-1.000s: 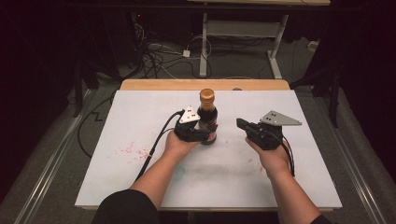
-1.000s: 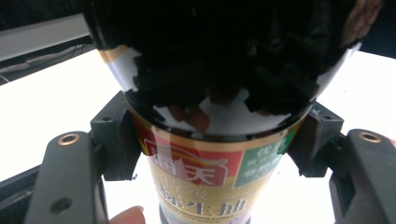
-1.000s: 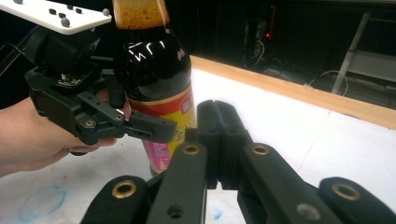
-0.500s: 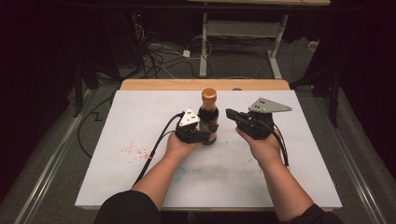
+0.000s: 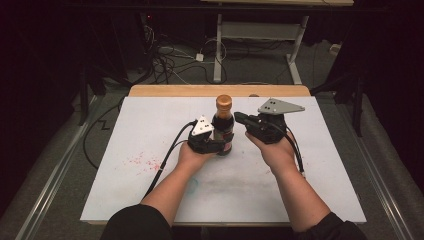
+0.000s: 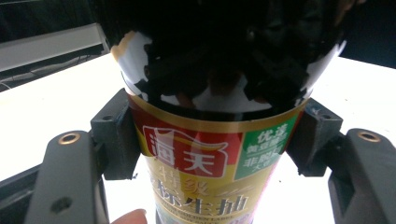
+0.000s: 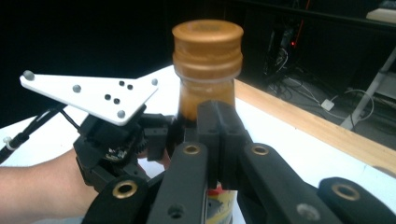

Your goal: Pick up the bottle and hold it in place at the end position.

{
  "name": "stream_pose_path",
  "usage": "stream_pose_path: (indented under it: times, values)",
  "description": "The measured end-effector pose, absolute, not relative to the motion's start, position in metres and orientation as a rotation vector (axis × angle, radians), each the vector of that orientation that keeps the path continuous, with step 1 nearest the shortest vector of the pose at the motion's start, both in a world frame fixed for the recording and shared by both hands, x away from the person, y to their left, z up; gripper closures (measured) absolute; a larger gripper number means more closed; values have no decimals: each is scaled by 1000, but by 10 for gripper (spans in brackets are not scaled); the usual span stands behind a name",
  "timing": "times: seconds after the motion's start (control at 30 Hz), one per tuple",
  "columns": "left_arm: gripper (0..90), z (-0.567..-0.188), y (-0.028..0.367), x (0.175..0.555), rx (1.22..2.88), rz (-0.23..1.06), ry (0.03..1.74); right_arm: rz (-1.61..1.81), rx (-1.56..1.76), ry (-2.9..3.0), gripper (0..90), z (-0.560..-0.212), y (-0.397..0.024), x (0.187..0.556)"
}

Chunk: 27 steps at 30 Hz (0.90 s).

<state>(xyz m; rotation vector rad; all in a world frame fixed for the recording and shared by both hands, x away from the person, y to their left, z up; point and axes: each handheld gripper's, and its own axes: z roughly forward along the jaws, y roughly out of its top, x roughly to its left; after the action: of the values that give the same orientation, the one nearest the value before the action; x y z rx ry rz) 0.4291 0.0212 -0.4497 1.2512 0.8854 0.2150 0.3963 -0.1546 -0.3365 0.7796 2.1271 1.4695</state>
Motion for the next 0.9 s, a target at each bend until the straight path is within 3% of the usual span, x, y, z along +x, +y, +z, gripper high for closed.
stream_pose_path:
  times: [0.37,0.4,0.43,0.7,0.73,0.77,0.9]
  values:
    - [291,-450,21,429,1243,218,886,1458,757,2130,900,-319,-146,400]
    - [290,-452,26,429,1322,235,851,1463,756,2126,900,-318,-145,401]
    - [290,-450,21,429,1248,220,885,1460,758,2128,900,-317,-145,401]
    - [291,-450,21,428,1251,224,886,1428,770,2142,900,-314,-142,403]
    - [291,-452,25,428,1324,241,851,1425,770,2142,900,-314,-143,404]
    - [291,-450,21,428,1254,226,884,1430,775,2141,900,-314,-143,404]
    - [291,-450,20,428,1245,223,888,1426,773,2147,900,-314,-143,406]
